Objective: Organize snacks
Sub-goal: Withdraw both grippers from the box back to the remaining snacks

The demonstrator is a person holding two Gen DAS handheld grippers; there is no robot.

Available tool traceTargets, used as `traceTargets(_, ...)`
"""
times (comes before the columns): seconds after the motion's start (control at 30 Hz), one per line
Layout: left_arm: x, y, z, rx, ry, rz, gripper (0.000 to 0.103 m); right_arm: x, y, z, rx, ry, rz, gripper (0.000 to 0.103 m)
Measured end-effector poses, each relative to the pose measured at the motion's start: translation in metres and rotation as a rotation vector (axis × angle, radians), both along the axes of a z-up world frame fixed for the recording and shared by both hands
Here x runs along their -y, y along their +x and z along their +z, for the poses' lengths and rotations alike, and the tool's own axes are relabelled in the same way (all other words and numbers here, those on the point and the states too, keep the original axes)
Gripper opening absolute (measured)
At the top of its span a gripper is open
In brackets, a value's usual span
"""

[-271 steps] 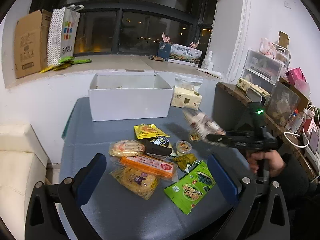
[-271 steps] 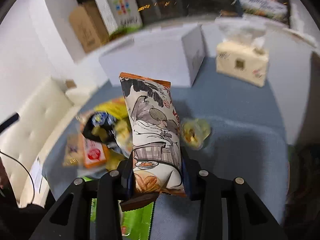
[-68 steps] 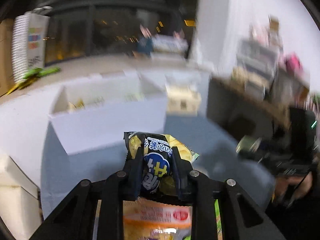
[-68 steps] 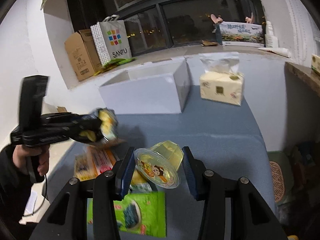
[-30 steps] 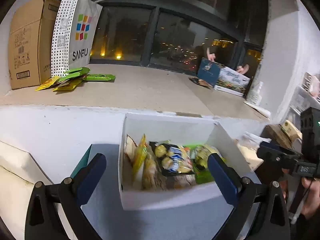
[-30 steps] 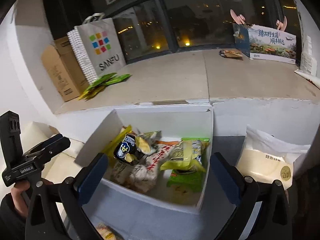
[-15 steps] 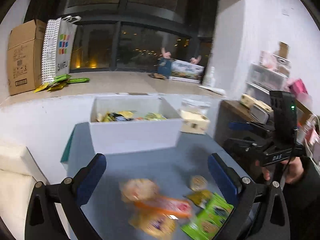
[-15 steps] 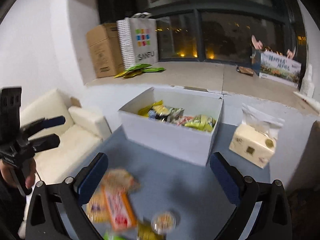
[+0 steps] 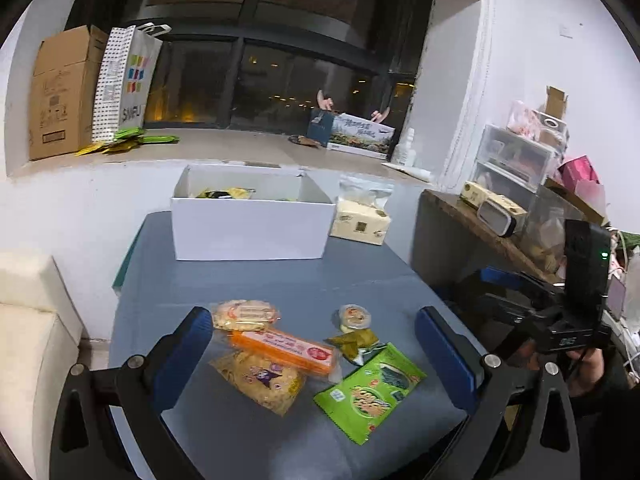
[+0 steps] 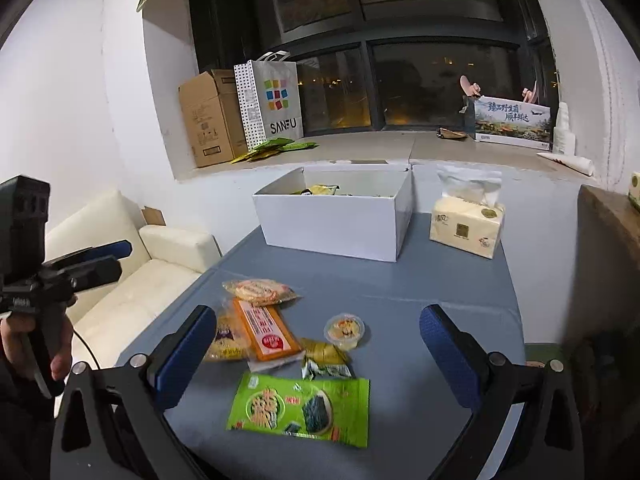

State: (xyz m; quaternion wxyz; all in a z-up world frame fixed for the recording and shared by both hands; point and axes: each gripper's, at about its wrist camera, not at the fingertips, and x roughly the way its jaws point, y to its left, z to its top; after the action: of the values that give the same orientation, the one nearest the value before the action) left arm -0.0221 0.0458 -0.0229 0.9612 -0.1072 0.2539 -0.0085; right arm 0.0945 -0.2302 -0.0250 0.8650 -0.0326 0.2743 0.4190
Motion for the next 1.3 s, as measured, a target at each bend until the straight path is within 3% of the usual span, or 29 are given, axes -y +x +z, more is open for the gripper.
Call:
traceTargets(0.5,-0.001,0.001,0.003,0.002,0.038,0.009,0.103,-0.015,0.014,-0.007,-0.027,-0.061,0.003,0.103)
traceTargets(1.03,-0.006,0.000,-0.006,-0.028,0.069,0.019,0.103,-0.113,0.091,-0.099,-0.176,-0.378,0.037,0.103)
traceTargets(1.3,-0.011,-0.003,-0.012,-0.039,0.067,0.036,0.103,-0.130,0.098,-0.119,-0.204,-0.436,0.023,0.103)
